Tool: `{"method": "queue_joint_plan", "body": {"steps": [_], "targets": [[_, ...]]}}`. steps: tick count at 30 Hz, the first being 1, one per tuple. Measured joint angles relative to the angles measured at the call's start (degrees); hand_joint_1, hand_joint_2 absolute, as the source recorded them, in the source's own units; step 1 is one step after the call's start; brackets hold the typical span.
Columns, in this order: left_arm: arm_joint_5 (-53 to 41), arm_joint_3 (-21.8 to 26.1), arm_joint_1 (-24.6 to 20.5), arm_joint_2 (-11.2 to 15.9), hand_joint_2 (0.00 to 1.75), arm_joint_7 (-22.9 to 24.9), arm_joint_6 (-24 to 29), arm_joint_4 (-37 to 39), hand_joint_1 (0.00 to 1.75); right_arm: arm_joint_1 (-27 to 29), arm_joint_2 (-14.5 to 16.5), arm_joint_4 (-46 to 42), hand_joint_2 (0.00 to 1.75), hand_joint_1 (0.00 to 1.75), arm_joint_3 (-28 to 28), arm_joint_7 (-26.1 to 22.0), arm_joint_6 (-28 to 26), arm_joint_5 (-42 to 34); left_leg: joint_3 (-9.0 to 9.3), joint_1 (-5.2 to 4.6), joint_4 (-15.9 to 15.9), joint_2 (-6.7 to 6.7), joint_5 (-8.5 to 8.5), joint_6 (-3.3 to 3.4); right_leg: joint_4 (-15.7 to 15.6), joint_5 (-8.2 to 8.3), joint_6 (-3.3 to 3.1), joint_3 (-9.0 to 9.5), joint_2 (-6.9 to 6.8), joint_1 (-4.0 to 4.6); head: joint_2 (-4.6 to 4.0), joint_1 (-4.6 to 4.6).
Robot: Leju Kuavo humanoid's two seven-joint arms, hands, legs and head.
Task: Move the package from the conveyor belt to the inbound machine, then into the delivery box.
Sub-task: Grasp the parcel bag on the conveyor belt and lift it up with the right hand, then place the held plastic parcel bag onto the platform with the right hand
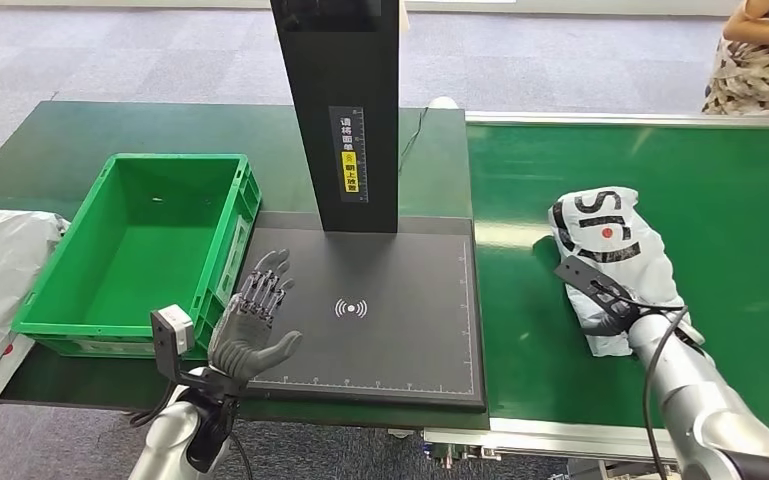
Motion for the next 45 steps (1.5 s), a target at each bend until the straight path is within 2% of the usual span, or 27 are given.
{"method": "queue_joint_plan", "body": {"steps": [14, 17, 20, 24, 27, 31, 34, 37, 41, 45], "targets": [[0.6, 0.5, 2.2, 0.1, 1.75, 1.5, 0.1, -0.6, 0.00, 1.9, -0.1, -1.9, 1.75, 1.75, -1.0, -1.5, -2.9, 0.2, 0.03, 0.01, 0.0, 0.00, 0.00, 0.00, 0.0, 0.00, 0.00, 0.02, 0.00, 0.00, 0.00, -0.01], [1.0, 0.9, 2.7, 0.1, 1.75, 1.6, 0.1, -1.2, 0.00, 2.8, 0.0, -2.9, 1.75, 1.75, -1.5, -3.7, -5.5, -0.8, 0.00, 0.00, 0.0, 0.00, 0.00, 0.00, 0.0, 0.00, 0.00, 0.02, 0.00, 0.00, 0.00, -0.01], [1.1, 1.5, 3.7, 0.0, 1.75, 1.7, 0.2, -2.4, 0.00, 4.2, 0.3, -4.9, 1.75, 1.75, -2.8, -9.4, -10.4, -3.5, -0.04, 0.00, 0.0, -0.01, 0.00, 0.00, 0.0, 0.00, 0.00, 0.00, 0.00, -0.01, 0.00, 0.00], [-0.3, 2.3, 5.5, -0.6, 1.75, 0.8, 2.5, -4.7, 0.00, 7.1, 1.8, -11.8, 1.75, 1.75, -5.7, -21.0, -16.3, -9.8, -0.05, 0.00, 0.0, -0.01, -0.02, -0.02, 0.0, 0.00, 0.00, -0.03, 0.01, 0.00, 0.00, -0.02], [-1.6, 2.8, 6.3, -1.2, 1.75, -1.0, 5.3, -5.9, 0.00, 10.4, 3.6, -20.7, 1.75, 1.75, -7.2, -28.5, -17.3, -15.6, -0.06, 0.02, 0.0, -0.09, -0.02, -0.02, 0.0, -0.02, -0.01, -0.03, -0.07, 0.00, 0.00, -0.01], [-2.0, 3.4, 6.3, -1.7, 1.75, -3.0, 8.4, -6.4, 0.00, 15.2, 6.1, -33.6, 1.75, 1.75, -7.2, -34.3, -16.1, -20.8, -0.06, 0.04, -0.1, -0.10, -0.02, -0.03, 0.0, -0.04, -0.04, -0.04, -0.08, 0.04, 0.00, -0.01], [-1.7, 4.0, 6.2, -1.9, 1.75, -4.6, 10.4, -6.4, 0.00, 18.5, 7.4, -42.5, 1.75, 1.75, -5.1, -37.2, -14.1, -21.9, -0.06, 0.04, -0.1, -0.08, -0.02, -0.03, 0.0, -0.05, -0.05, -0.05, -0.07, 0.06, 0.00, -0.01], [-1.5, 4.4, 6.0, -2.0, 1.75, -6.4, 13.0, -6.6, 0.00, 21.0, 8.0, -50.1, 1.75, 1.75, -0.7, -38.7, -11.6, -20.9, -0.05, 0.04, -0.1, -0.04, -0.02, -0.03, 0.0, -0.05, -0.06, -0.07, -0.05, 0.06, 0.00, -0.01], [-2.2, 4.7, 4.7, -2.1, 1.75, -8.6, 17.8, -6.7, 0.00, 22.6, 8.0, -56.5, 1.75, 1.75, 7.5, -39.5, -8.1, -17.6, -0.05, 0.05, -0.1, -0.02, -0.02, -0.04, 0.0, -0.05, -0.06, -0.06, -0.04, 0.07, 0.00, -0.01], [-2.3, 4.7, 3.6, -2.1, 1.75, -9.3, 20.4, -6.7, 0.00, 21.8, 7.4, -58.1, 1.75, 1.75, 17.5, -40.4, -5.5, -14.0, -0.05, 0.04, -0.1, 0.01, -0.01, -0.04, 0.1, -0.04, -0.06, -0.05, -0.03, 0.07, 0.00, -0.01]]}}
